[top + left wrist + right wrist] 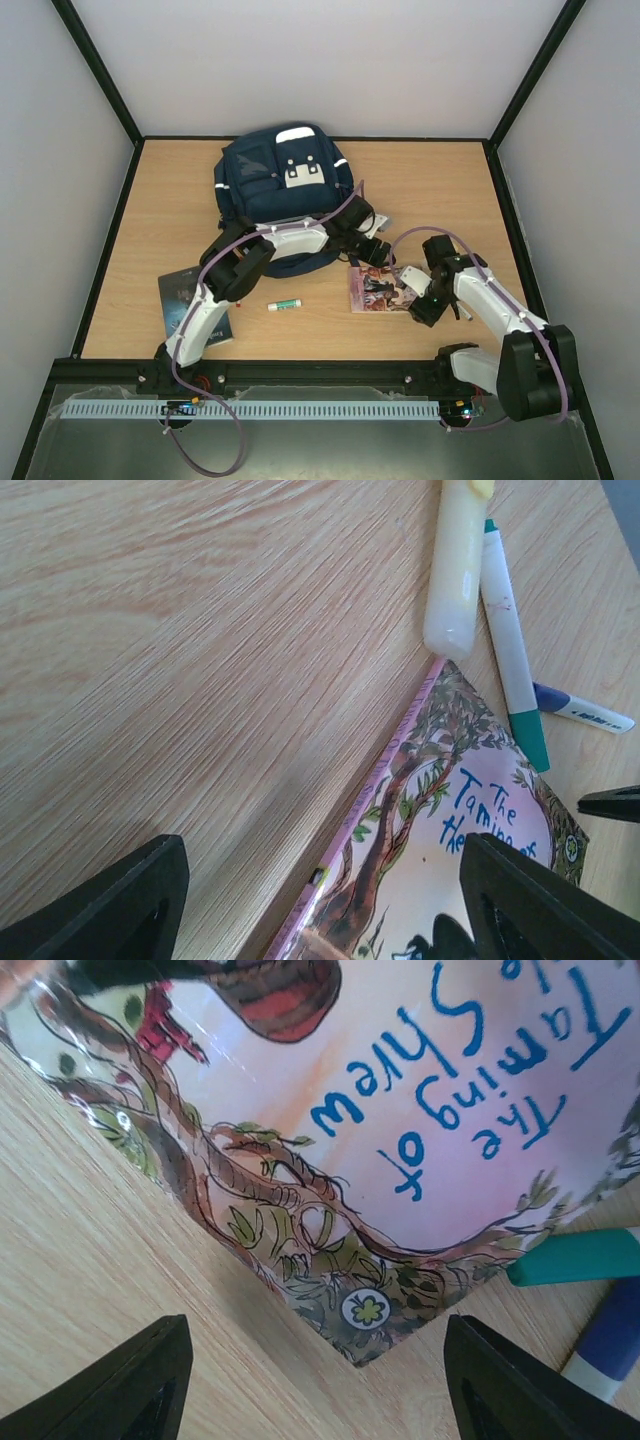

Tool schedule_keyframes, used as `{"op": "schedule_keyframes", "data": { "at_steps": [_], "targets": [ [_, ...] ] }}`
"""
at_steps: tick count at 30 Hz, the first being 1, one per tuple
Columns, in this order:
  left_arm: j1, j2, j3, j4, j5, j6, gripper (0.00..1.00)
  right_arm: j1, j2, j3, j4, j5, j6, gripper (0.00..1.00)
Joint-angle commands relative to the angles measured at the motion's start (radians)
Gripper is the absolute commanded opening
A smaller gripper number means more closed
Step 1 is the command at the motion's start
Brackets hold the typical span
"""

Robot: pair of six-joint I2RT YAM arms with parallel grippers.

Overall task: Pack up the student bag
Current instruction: Adjust the book at the center of the board.

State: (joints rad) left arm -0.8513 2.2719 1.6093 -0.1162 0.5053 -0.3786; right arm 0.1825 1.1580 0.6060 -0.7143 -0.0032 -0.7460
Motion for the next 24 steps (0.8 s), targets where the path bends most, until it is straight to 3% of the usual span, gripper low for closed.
{"op": "schedule_keyframes", "data": {
  "at_steps": [1, 6, 12, 24],
  "targets": [
    [-0.014, 0.054, 0.047, -0.062, 0.039, 0.01, 0.77, -0.004, 0.008, -0.035, 0.04, 0.046, -0.027, 0.69],
    [-0.026, 0.019, -0.013, -0.098, 0.039, 0.001, 0.74, -0.004, 0.07, -0.032, 0.12, 0.066, -0.01, 0.64],
    [-0.034, -0.122, -0.235, -0.017, 0.058, -0.079, 0.72, -0.004, 0.187, 0.045, 0.201, 0.069, 0.024, 0.59],
    [-0.122, -0.321, -0.626, 0.124, -0.003, -0.208, 0.71, 0.065, 0.413, 0.226, 0.277, -0.021, 0.158, 0.59]
  ]
}}
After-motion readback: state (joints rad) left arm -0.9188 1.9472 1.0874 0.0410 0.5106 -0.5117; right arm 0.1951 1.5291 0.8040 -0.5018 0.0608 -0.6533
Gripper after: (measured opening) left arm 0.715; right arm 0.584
